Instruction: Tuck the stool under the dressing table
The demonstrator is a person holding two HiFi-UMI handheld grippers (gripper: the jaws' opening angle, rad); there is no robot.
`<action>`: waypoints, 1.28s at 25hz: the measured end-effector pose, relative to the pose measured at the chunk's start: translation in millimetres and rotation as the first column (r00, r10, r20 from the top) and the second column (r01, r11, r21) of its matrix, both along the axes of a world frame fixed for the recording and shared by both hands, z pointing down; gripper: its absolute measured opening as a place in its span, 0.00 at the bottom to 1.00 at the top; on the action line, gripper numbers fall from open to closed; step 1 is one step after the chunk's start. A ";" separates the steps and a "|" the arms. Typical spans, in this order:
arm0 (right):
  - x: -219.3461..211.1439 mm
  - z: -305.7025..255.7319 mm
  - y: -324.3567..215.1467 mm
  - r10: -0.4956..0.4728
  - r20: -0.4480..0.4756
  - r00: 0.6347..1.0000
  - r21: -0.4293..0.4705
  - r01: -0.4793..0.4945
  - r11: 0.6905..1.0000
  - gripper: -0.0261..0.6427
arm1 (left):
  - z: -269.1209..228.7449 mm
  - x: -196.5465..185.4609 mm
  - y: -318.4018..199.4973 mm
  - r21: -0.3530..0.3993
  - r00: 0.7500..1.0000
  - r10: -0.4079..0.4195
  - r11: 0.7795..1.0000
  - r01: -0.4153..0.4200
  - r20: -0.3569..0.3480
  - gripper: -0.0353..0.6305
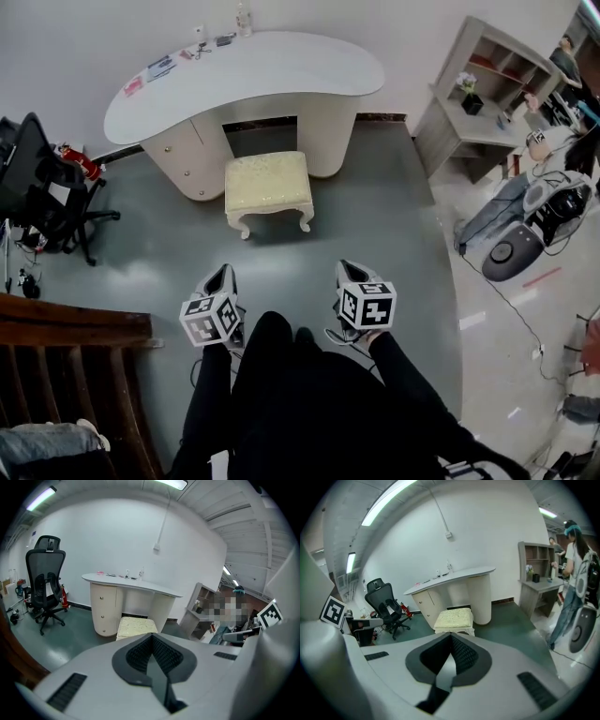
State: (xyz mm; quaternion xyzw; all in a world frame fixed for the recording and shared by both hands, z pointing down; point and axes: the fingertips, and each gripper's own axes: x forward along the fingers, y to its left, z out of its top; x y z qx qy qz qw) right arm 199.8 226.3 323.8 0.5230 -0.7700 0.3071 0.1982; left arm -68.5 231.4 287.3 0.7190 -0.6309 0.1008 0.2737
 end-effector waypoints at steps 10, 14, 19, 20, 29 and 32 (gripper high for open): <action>-3.1 17.5 -21.3 -0.013 -0.039 0.999 -0.064 0.010 0.998 0.05 | 9.3 -1.6 -27.6 -0.031 1.000 0.007 0.999 -0.007 0.021 0.06; -3.3 24.2 -37.3 -0.004 -0.042 0.999 -0.076 0.001 0.997 0.05 | 16.4 -5.1 -45.7 -0.043 1.000 0.015 0.999 -0.014 0.022 0.06; -12.7 33.6 -65.3 0.003 -0.045 0.999 -0.111 -0.008 0.994 0.05 | 26.0 -10.6 -78.4 -0.068 0.999 0.040 0.997 -0.038 0.023 0.06; -17.1 35.6 -72.1 0.001 -0.046 0.999 -0.118 -0.007 0.993 0.05 | 28.6 -13.1 -86.4 -0.074 0.999 0.043 0.996 -0.042 0.022 0.06; -55.5 69.8 -134.4 -0.005 -0.082 0.997 -0.227 -0.013 0.974 0.05 | 74.7 -39.0 -154.5 -0.178 0.998 0.062 0.982 -0.061 -0.003 0.06; -65.6 92.6 -150.2 -0.010 -0.095 0.995 -0.275 -0.016 0.961 0.05 | 97.7 -50.5 -172.1 -0.222 0.998 0.057 0.973 -0.059 -0.019 0.06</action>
